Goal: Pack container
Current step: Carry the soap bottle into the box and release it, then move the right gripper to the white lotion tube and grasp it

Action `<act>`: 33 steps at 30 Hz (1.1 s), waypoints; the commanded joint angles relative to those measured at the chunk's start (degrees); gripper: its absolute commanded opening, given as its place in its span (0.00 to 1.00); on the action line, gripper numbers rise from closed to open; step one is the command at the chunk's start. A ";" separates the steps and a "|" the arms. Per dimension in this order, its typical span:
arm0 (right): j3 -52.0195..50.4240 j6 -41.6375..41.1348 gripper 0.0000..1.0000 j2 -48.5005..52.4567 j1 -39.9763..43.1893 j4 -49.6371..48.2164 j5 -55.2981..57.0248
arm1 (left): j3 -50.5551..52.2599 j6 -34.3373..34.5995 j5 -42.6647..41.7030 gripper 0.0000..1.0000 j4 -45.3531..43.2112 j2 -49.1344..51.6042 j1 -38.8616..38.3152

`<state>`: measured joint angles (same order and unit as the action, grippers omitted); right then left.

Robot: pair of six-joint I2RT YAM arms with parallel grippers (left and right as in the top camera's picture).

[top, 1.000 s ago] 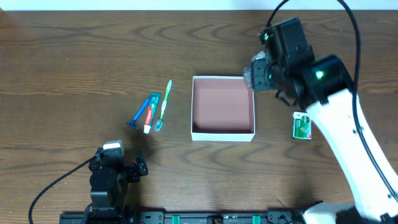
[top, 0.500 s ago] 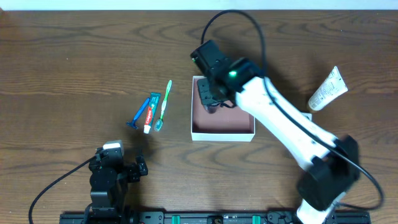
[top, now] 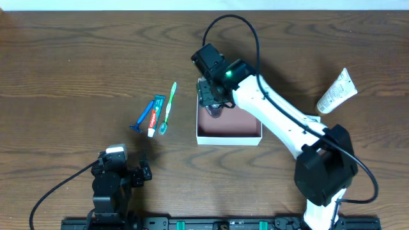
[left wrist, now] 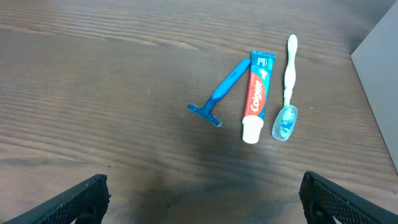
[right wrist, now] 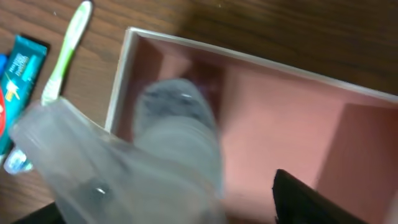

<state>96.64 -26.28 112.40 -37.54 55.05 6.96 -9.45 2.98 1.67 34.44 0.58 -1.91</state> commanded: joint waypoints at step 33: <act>0.61 21.68 0.74 -15.26 46.51 15.08 -0.55 | 0.63 0.13 0.09 0.98 -0.07 -0.35 0.24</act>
<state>97.12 -6.09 95.48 8.78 69.87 9.39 -9.45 3.01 1.67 34.44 0.58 -1.93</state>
